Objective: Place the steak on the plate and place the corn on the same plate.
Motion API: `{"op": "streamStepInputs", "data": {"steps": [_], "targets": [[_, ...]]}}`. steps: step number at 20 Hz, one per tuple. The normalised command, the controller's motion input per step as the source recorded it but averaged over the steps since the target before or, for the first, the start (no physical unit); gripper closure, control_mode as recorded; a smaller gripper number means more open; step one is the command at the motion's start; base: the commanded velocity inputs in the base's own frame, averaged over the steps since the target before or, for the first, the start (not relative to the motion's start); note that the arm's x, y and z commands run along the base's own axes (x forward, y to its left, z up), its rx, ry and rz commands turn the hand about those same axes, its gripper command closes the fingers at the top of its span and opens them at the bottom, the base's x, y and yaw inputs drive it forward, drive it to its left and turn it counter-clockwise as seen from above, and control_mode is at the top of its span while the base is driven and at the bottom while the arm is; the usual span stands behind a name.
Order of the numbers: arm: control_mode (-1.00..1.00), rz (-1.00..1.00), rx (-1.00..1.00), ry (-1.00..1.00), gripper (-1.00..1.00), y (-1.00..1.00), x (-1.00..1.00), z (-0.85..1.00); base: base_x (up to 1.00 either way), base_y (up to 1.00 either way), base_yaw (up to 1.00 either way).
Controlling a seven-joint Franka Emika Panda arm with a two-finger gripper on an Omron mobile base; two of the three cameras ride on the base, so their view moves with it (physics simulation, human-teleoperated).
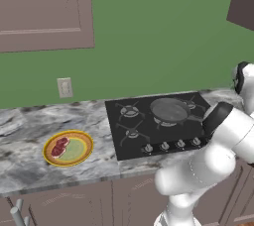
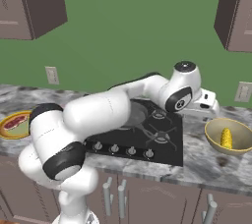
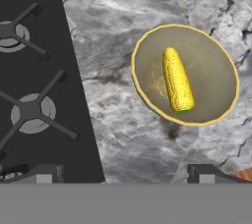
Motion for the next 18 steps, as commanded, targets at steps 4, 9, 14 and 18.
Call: {"op": "streamStepInputs", "data": {"steps": [4, 9, 14, 18], "targets": [[-1.0, 0.06, 0.11, 0.01, -1.0, -0.74, 0.1, -0.03, 0.0, 0.0, 0.0], [-1.0, 0.07, 0.06, 0.02, -1.0, -0.54, 0.2, -0.14, 0.0, 0.0, 0.0], [-1.0, 0.03, 0.02, 0.12, -1.0, -0.7, 0.4, -0.14, 0.0, 0.0, 0.0], [-1.0, 0.01, 0.01, 0.08, -1.0, -0.66, 0.28, -0.08, 0.0, 0.0, 0.0]]}}
